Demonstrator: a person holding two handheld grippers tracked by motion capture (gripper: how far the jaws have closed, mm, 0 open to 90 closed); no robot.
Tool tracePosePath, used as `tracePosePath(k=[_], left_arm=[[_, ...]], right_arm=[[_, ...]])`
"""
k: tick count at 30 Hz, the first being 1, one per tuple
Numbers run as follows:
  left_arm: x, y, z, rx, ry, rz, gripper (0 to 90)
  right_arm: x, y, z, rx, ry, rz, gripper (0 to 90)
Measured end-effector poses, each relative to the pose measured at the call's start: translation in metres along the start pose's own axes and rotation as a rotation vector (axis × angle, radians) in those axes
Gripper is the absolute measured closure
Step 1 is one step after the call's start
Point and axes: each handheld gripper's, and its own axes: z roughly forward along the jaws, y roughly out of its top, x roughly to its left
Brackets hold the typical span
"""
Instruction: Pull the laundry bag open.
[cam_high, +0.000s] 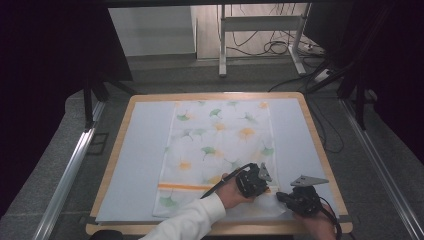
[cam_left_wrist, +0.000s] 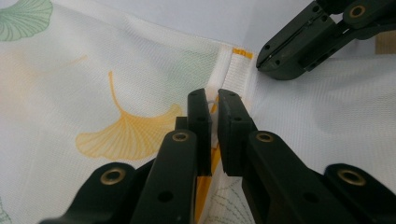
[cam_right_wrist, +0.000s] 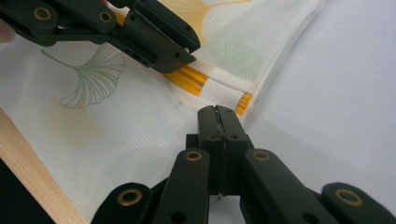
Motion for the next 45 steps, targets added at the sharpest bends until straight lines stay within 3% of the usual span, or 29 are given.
tracePosePath(k=[16,28,37,39,42,45], left_arm=[[0.003,-0.003,-0.006,0.008,0.007,-0.011,84.8],[0.001,0.004,0.002,0.024,0.010,-0.005,85.0],[0.001,0.005,0.007,0.022,0.011,-0.024,84.7],[0.001,0.005,0.006,0.022,0.012,-0.022,84.8],[-0.003,0.005,0.004,0.041,0.047,0.019,85.0],[-0.002,0.004,0.002,0.048,0.047,0.018,85.1]], right_arm=[[-0.001,0.000,-0.001,0.005,0.001,-0.004,89.4],[0.000,0.000,0.000,0.002,-0.004,-0.008,89.4],[0.001,0.000,-0.001,0.004,-0.006,-0.018,89.4],[0.001,0.000,-0.001,0.006,-0.005,-0.015,89.4],[0.001,0.000,-0.001,0.004,-0.004,-0.016,89.4],[0.001,0.000,0.000,0.002,-0.007,-0.019,89.4]])
